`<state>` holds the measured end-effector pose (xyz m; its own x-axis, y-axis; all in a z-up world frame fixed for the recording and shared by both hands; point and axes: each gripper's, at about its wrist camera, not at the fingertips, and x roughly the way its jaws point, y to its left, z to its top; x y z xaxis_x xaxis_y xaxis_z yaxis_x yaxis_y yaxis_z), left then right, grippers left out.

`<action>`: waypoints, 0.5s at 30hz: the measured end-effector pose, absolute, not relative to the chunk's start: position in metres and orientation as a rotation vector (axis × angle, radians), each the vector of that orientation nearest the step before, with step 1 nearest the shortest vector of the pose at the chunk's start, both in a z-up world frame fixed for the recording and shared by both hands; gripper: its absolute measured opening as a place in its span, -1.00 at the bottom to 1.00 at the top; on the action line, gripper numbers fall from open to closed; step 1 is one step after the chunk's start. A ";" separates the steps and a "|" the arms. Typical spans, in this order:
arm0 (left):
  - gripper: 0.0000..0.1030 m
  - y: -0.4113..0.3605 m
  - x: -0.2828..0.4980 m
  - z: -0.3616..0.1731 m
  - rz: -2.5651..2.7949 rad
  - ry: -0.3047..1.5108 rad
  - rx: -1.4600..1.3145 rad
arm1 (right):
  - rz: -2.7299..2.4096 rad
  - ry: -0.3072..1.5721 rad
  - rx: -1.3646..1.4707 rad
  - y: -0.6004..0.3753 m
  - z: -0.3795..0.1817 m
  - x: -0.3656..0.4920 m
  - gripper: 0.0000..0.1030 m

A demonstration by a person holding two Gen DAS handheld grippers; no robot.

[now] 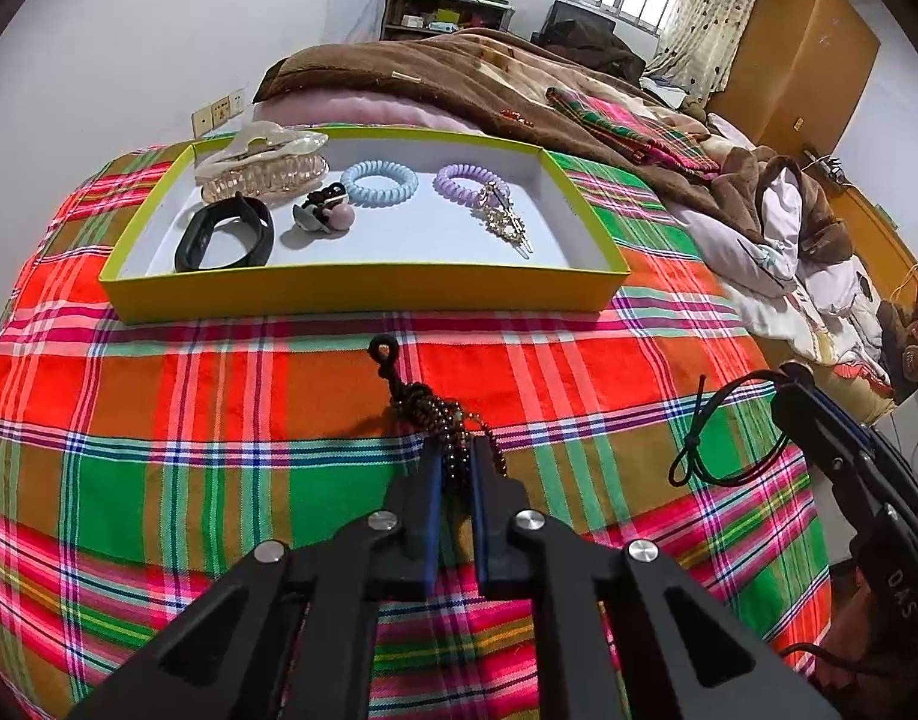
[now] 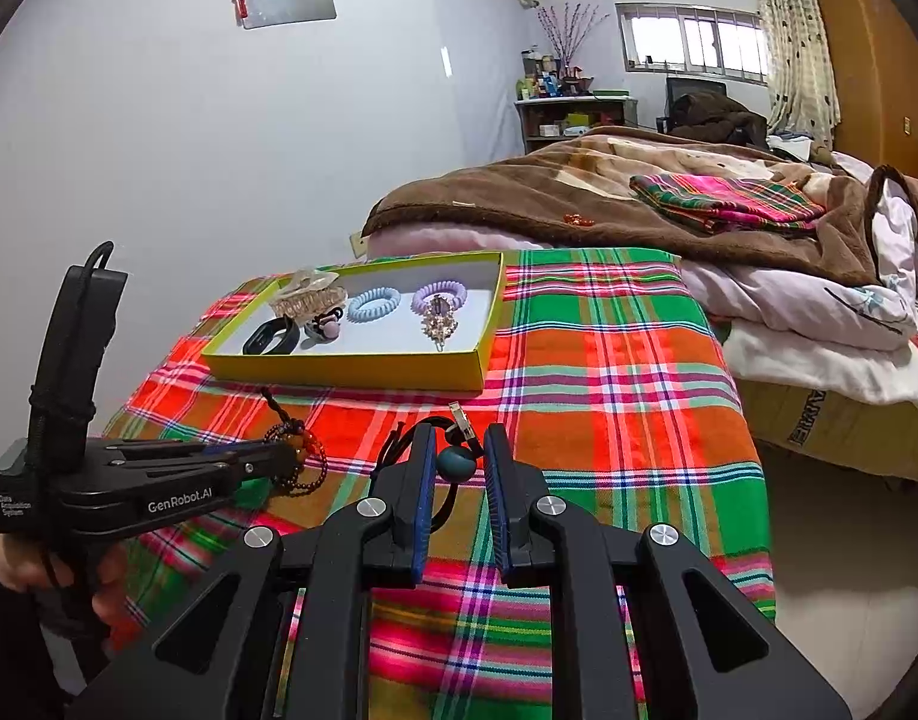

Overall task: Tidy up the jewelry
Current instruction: 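Grasp the dark beaded bracelet with the left gripper, then carry the beaded bracelet and teal-bead tie into the box while both grippers hold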

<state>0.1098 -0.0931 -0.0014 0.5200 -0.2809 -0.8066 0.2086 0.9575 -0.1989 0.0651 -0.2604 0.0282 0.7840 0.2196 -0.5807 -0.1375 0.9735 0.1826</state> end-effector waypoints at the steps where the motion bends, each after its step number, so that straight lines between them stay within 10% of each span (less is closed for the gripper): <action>1: -0.83 -0.093 0.109 0.000 -0.297 0.978 -0.079 | 0.193 0.642 0.133 -0.260 0.028 0.065 -0.68; 15: -0.86 -0.085 0.105 0.021 -0.327 0.934 -0.089 | 0.200 0.630 0.120 -0.253 0.036 0.065 -0.68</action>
